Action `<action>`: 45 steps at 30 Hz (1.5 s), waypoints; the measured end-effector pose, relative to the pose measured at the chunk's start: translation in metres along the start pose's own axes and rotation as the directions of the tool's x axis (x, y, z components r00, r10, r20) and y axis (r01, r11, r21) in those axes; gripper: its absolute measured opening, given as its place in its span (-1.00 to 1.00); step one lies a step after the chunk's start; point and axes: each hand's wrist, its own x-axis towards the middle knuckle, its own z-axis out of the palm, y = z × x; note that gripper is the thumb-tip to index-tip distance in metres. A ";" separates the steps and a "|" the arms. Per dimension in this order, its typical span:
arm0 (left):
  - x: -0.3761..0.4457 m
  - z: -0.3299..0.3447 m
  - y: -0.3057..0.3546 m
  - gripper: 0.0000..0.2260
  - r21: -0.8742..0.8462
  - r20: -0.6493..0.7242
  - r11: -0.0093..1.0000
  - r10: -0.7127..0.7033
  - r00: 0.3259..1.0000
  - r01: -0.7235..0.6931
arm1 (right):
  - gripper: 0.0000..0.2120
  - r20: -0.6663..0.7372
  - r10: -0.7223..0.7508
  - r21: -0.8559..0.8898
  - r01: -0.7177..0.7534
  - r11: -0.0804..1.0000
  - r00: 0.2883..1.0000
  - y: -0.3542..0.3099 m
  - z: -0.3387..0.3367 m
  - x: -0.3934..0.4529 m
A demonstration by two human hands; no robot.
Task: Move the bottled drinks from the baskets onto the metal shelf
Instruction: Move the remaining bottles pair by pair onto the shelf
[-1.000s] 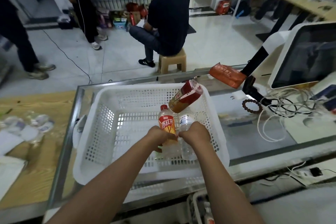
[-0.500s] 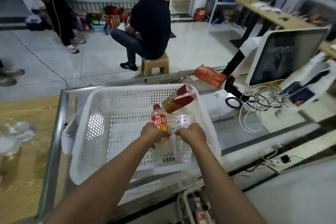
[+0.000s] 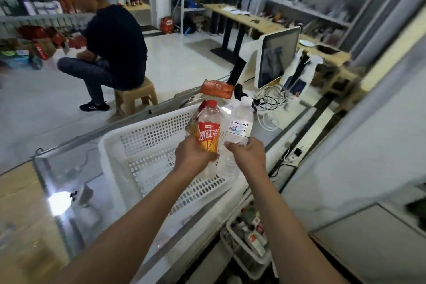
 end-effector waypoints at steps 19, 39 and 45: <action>-0.224 0.132 0.119 -0.52 -0.204 0.462 0.797 0.590 0.662 -0.568 | -0.65 -0.612 0.153 0.104 -0.113 0.988 0.776 0.097 -0.250 -0.220; -0.712 0.285 0.125 -0.44 -0.508 0.750 0.602 0.661 0.027 -0.616 | -0.72 -0.945 0.273 0.222 -0.259 0.940 0.182 0.258 -0.493 -0.632; -0.797 0.303 0.142 -0.44 -0.602 0.745 0.570 0.653 -0.135 -0.559 | -0.67 -0.963 0.269 0.254 -0.232 0.939 0.033 0.267 -0.544 -0.692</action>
